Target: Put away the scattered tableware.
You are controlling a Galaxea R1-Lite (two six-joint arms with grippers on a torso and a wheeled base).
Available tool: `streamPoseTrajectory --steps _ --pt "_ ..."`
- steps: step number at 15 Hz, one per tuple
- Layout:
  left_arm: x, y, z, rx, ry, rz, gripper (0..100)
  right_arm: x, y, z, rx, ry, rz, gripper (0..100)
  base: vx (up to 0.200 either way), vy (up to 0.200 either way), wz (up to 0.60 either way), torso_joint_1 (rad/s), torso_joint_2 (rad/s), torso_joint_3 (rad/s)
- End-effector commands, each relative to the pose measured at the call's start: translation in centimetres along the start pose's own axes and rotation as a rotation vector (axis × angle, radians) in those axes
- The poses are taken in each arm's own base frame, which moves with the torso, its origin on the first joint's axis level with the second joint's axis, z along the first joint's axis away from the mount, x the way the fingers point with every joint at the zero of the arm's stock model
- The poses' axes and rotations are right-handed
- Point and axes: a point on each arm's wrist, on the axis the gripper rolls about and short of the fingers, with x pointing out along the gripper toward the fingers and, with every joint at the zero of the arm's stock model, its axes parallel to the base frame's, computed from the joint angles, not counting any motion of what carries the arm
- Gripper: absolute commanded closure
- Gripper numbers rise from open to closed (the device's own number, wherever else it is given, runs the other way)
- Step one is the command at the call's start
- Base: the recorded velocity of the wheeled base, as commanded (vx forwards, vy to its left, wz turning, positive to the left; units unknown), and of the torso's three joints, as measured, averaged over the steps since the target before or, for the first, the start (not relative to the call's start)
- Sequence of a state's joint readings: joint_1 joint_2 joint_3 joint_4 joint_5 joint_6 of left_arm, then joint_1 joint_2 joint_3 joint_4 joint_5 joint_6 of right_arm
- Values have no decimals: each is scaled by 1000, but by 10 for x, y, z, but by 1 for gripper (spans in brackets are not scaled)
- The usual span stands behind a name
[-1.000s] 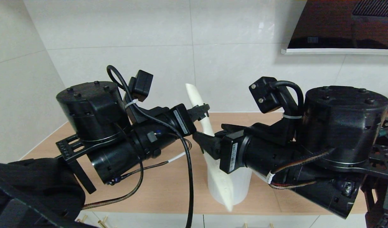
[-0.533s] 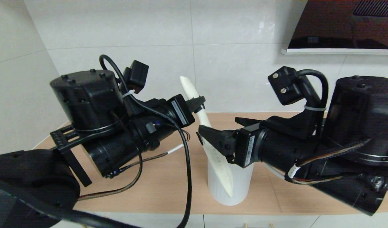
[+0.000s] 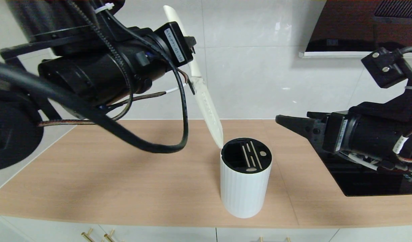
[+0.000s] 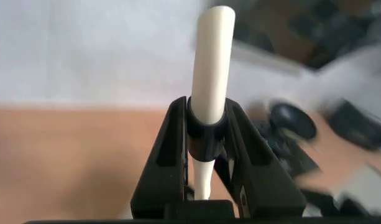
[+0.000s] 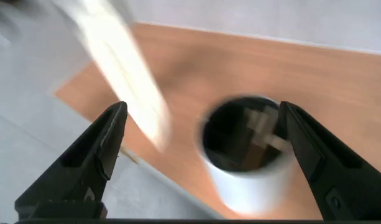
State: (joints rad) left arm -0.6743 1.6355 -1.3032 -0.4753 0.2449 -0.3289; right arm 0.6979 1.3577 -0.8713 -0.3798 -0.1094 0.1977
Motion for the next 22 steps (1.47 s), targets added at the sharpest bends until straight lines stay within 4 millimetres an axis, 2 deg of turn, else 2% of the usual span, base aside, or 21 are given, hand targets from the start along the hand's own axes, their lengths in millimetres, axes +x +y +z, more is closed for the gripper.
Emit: streamPoseTrajectory --steps 1,2,3,4,6,9,11,15,19,22 --pt "15 -8 -15 55 6 50 100 -12 -12 6 -24 -33 -51 0 0 0 0 0 0 0" --pt "15 -8 -15 55 6 50 100 -12 -12 6 -24 -33 -51 0 0 0 0 0 0 0" --pt "30 -16 -37 82 -19 118 100 -11 -17 5 -32 -31 -81 0 0 0 0 0 0 0" --pt "34 -23 -44 99 -56 127 100 -9 -18 4 -33 -26 -85 0 0 0 0 0 0 0" --pt "41 -28 -53 122 -117 161 100 -8 -19 2 -34 -16 -91 0 0 0 0 0 0 0" --pt "45 -48 -76 177 -168 240 100 -5 -20 0 -34 -8 -92 0 0 0 0 0 0 0" --pt "48 -50 -88 193 -151 259 100 -5 -20 0 -35 -5 -93 0 0 0 0 0 0 0" --pt "46 -57 -95 197 -133 243 100 -2 -20 -3 -36 7 -95 0 0 0 0 0 0 0" --pt "54 -58 -120 218 -90 260 100 -2 -20 -4 -36 11 -96 0 0 0 0 0 0 0" --pt "55 -59 -127 224 -77 257 100 -2 -20 -5 -56 12 -96 0 0 0 0 0 0 0"
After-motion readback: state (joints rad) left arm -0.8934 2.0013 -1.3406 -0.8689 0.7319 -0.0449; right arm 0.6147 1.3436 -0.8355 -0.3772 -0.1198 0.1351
